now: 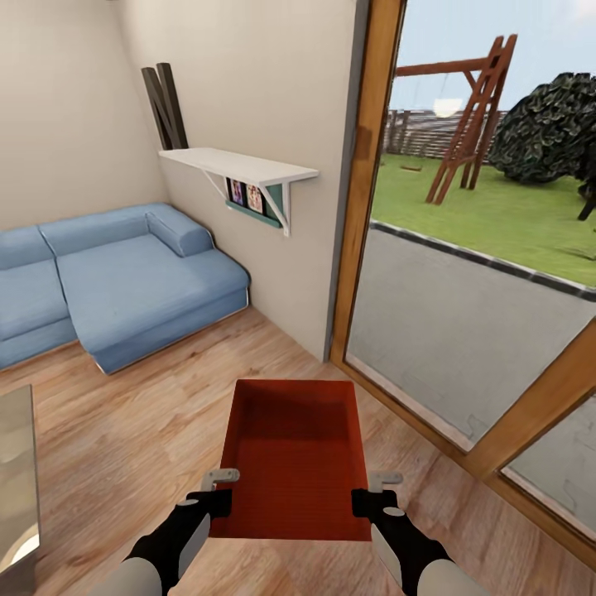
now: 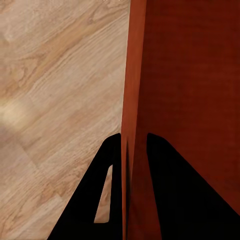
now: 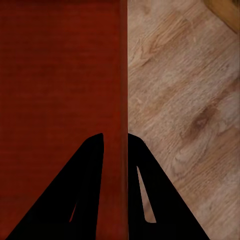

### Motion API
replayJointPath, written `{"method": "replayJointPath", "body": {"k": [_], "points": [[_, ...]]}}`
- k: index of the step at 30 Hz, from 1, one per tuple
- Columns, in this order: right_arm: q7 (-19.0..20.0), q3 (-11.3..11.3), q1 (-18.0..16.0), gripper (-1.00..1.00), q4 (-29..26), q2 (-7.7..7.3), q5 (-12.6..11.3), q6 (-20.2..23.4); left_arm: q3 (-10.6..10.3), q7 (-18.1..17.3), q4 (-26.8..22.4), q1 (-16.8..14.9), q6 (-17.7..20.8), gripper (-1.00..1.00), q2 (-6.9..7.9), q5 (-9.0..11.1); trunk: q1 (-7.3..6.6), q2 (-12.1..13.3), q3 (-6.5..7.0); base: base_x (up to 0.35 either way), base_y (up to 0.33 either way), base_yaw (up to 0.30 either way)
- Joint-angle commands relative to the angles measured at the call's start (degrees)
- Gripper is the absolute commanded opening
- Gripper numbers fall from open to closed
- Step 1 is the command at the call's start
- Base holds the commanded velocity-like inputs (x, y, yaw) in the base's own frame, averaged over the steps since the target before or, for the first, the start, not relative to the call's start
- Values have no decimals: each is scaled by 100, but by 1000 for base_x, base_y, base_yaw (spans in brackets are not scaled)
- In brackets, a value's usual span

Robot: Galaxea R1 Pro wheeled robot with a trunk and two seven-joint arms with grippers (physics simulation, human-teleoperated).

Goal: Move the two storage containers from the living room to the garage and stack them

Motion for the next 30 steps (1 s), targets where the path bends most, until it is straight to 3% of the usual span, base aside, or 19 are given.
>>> {"method": "replayJointPath", "body": {"k": [1, 24, 30], "points": [[-212, 5, -6, -100, -79, -129, 120, -62, -47, 59, 11, 2, 42, -100, 6, -39, 3, -10, -1, 0, 0, 0], [-205, -25, -6, -100, -79, -131, 120, -62, -47, 59, 11, 2, 42, -100, 6, -45, 3, -10, 160, 0, 0, 2], [-210, 2, -6, -100, -79, -138, 120, -70, -47, 59, 11, 2, 42, -100, 6, -45, 3, -10, 160, 0, 0, 179]]}}
